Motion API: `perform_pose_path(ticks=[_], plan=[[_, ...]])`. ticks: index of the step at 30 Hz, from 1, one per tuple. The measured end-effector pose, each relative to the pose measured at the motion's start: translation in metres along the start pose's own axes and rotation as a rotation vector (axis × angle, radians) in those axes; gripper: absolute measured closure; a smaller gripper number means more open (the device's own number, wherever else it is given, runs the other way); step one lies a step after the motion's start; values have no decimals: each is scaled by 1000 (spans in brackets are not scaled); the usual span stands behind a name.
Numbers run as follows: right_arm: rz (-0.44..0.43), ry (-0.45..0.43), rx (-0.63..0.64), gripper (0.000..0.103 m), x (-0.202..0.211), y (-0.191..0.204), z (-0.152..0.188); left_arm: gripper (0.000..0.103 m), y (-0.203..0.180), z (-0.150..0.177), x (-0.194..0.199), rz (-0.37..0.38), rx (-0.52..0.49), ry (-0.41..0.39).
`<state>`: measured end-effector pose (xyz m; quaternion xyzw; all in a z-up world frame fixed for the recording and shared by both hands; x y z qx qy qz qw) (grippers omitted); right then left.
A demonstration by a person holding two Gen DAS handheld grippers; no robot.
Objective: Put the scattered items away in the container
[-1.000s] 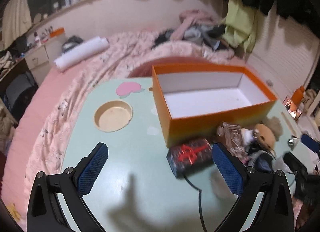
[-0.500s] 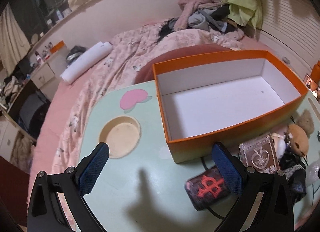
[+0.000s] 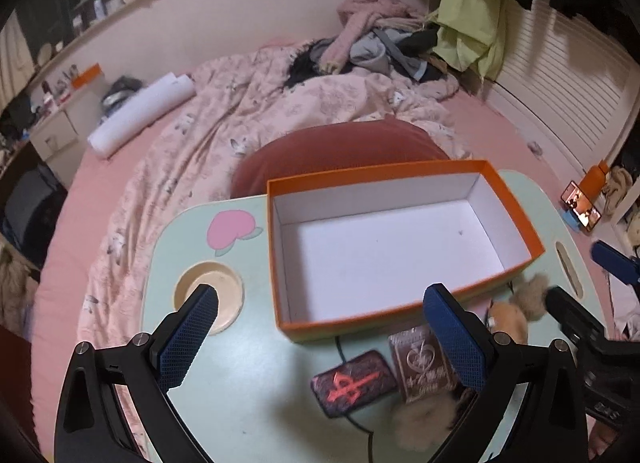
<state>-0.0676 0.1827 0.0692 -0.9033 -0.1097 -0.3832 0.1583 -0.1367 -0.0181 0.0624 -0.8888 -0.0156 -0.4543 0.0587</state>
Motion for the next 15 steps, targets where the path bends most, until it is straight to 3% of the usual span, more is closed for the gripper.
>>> perform_pose_path(ticks=[8,15], plan=[[-37,146,-8,21,-53,-3,-23,0,-2,-2,-30,-31,18,39],[-56,154,-26,21,-58,-5,-20,0,-1,-1,-21,-9,24,20]])
Point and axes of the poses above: each gripper's, at about its wrist camera, not at the fingertips, and x roughly against the way its jaws point, y to its left, z to its underside, the point moved 5 cm from there along -x, roughly the way its jaws point, and after that the axes turned 13 degrees about x, right-handed, at the moved point
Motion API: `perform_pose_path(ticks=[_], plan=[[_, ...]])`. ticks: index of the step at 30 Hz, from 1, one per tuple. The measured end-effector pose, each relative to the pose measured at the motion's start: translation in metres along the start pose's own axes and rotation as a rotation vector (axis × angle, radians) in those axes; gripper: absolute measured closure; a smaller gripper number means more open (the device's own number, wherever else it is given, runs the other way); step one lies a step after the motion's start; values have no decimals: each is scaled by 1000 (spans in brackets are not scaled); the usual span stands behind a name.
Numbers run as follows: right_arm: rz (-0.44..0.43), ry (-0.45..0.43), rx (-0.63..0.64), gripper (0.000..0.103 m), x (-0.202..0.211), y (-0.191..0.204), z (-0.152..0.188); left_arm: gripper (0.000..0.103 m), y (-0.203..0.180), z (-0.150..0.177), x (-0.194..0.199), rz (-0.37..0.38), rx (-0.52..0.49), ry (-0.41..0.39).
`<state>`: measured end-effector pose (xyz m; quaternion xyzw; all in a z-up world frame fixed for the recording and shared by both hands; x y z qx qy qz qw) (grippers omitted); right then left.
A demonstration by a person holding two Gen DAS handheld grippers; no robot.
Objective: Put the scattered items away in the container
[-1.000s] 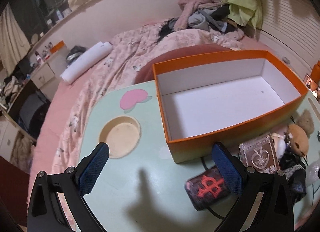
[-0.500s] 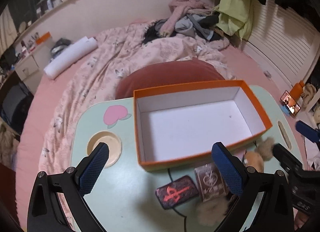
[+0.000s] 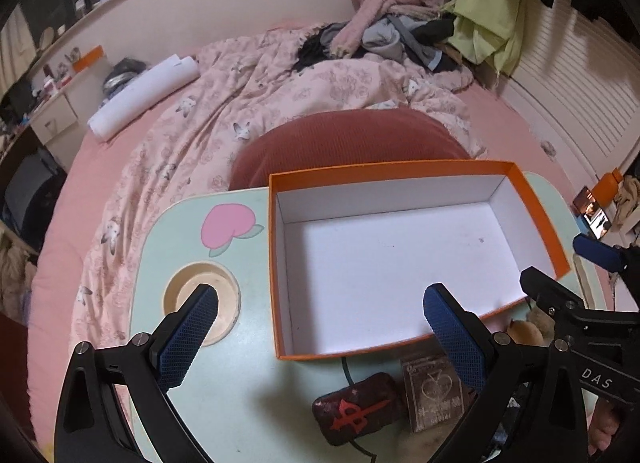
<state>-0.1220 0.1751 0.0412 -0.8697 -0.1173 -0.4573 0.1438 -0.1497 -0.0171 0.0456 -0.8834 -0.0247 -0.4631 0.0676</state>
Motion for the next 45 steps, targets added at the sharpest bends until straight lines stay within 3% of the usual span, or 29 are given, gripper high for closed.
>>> perform_pose_path(ticks=[5,8,12,16,19,24,27,30,31,45], plan=[[-76,-113,-32,21,38,9,13,0,2,16,44,51,-21,-92],[-115,-191,-44,21,68,20,32,0,4,44,70,109,-36,-131],[-122,-264,-7,21,94,41,73,0,16,94,73,156,-19,-103],[-118,-238,43,21,86,62,120,0,32,152,58,103,2,-80],[-89,-193,90,21,71,73,149,0,31,173,48,82,-22,-79],[-46,-136,129,21,47,77,170,0,23,185,31,55,-55,-80],[-83,-134,79,20,43,66,176,0,25,188,28,60,-47,-77],[-74,-155,73,10,40,61,178,0,25,187,28,71,-58,-97],[-79,-163,76,0,37,59,179,0,25,186,28,77,-61,-104],[-80,-291,102,0,30,54,176,0,25,184,26,98,-71,-149]])
Point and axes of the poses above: each gripper's, at about its wrist camera, not at the fingertips, and x roughly against the way its jaws point, y to its left, z to its underside, the point moved 5 cm from there along -x, roughly the way its jaws point, and after that the axes turned 13 degrees about x, right-handed, at the moved point
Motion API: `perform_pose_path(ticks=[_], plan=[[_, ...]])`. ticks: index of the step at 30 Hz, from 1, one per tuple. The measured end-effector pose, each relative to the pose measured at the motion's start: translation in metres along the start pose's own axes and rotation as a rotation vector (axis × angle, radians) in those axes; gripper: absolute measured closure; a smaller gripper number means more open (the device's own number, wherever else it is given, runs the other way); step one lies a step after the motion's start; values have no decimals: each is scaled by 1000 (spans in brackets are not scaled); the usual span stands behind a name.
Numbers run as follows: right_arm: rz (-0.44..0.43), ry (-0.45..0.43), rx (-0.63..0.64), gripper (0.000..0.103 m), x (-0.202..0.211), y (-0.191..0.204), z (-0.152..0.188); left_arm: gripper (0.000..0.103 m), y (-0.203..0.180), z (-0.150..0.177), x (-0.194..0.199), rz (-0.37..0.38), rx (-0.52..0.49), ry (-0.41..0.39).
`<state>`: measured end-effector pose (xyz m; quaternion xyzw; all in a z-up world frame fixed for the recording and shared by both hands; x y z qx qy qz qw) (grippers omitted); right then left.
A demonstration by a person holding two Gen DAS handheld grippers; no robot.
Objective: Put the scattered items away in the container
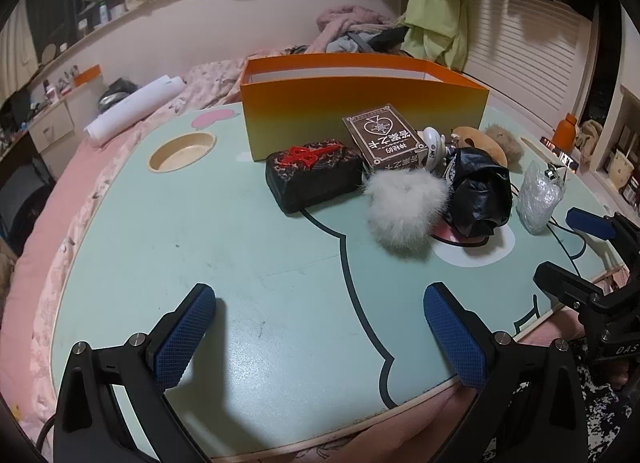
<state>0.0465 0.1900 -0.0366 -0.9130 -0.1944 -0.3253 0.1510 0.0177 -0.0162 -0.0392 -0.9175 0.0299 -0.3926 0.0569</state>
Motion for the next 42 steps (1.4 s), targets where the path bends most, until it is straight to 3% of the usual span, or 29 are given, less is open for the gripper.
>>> perform_pose_path(ticks=[19,25,27,30,31,33,34,36,42], plan=[[7,-37,-25,1,1,-5,1,0,5,2,3,31,-9,-47],[34,-100,-61,8,4,-12,-23,0,4,3,3,33,-10,-51],[36,-89,-70,15,-3,-12,-29,0,5,3,3,36,-10,-55],[31,-41,-78,44,-14,-9,-28,0,7,3,7,63,6,-69],[25,-40,-80,59,-14,-10,-26,0,9,2,9,85,24,-77],[22,-56,-95,69,-8,-13,-23,2,14,0,12,120,56,-91],[23,-72,-107,74,-3,-16,-21,7,15,-1,14,130,64,-96],[20,-104,-133,74,5,-19,-18,17,15,-2,15,142,65,-100],[14,-148,-162,75,13,-22,-17,30,-15,-13,16,204,-33,-79]])
Point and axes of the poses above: each gripper's, at about its wrist camera, not at the fingertips, and x roughly against the way its jaws point, y to its left, z to its underside, the point moved 5 cm from there along -x, roughly the way its jaws point, and after that the axes turned 13 degrees about x, right-handed, at the moved point
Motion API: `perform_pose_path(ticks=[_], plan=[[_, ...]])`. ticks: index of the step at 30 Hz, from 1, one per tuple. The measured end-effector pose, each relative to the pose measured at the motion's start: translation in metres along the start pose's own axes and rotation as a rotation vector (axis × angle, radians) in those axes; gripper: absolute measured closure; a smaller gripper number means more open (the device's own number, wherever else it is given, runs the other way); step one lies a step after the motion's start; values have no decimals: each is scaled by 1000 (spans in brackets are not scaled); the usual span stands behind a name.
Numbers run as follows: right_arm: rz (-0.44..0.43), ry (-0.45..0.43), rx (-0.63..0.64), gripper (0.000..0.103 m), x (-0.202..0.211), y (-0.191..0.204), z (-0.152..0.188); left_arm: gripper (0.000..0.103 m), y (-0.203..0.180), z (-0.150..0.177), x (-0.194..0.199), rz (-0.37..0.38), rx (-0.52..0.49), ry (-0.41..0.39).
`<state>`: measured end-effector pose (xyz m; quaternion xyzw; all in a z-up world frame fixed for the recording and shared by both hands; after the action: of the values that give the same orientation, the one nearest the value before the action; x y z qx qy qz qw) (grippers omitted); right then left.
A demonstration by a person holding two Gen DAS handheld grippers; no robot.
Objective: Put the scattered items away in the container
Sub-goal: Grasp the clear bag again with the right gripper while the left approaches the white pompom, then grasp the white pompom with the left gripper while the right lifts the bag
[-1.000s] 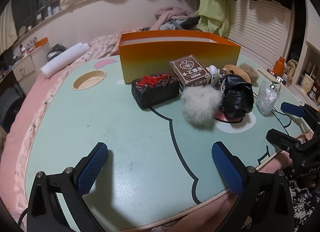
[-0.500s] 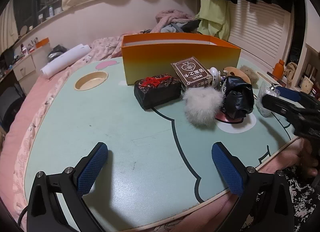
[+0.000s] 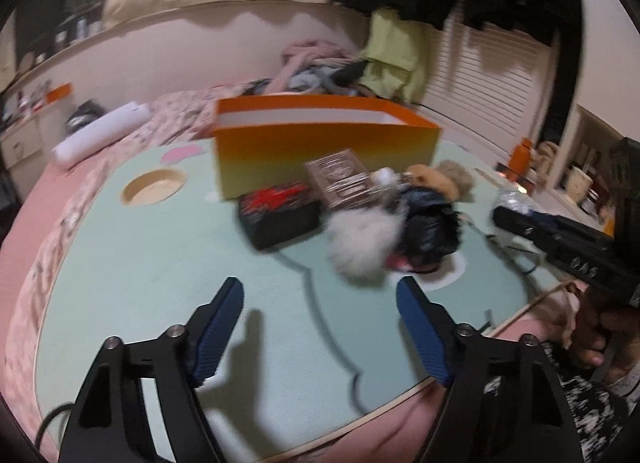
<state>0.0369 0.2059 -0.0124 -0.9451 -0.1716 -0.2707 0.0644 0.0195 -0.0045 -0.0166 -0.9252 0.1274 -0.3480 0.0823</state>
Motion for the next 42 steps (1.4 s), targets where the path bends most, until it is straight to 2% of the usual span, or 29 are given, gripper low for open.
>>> perform_pose_path(ticks=[2,3,4,6,9,12,17,18,21,28,31,34,42], plan=[[5,0,6,75,0,2,-1,36,-9,-7,-8,-28,-22,17],[3,1,9,75,0,3,-1,44,-13,-11,-12,-47,-36,24],[4,3,12,75,-1,3,-2,47,-19,-14,-16,-45,-51,30],[6,4,16,75,-1,3,-2,47,-29,-19,-25,-25,-78,50],[5,4,21,75,0,3,-2,46,-35,-25,-36,-53,-99,75],[6,1,25,75,0,3,-2,35,-35,-33,-45,-77,-118,79],[3,4,33,74,0,5,-1,34,-42,-38,-58,-44,-143,117],[3,4,33,74,1,5,-1,37,-43,-38,-60,-39,-148,127],[2,4,30,75,2,4,0,68,-45,-36,-63,-27,-150,134],[4,4,19,75,2,2,-1,68,-35,-27,-30,25,-123,52],[8,2,28,75,2,3,-1,68,-21,-16,-9,0,-85,-7],[9,2,45,74,2,6,-3,68,-10,-7,4,-13,-75,-32],[8,-11,112,74,2,18,-14,68,2,-25,20,0,-20,-108]])
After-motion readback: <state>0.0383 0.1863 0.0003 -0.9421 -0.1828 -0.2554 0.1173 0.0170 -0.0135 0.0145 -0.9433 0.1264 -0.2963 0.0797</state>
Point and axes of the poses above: each gripper's, at about its wrist camera, not at the fingertips, and x roughly against the way its jaws point, y to its left, z to its underside, the point moved 5 cm from there along -x, roughly the way its jaws point, and after that the axes turned 13 degrees about x, right-handed, at the moved point
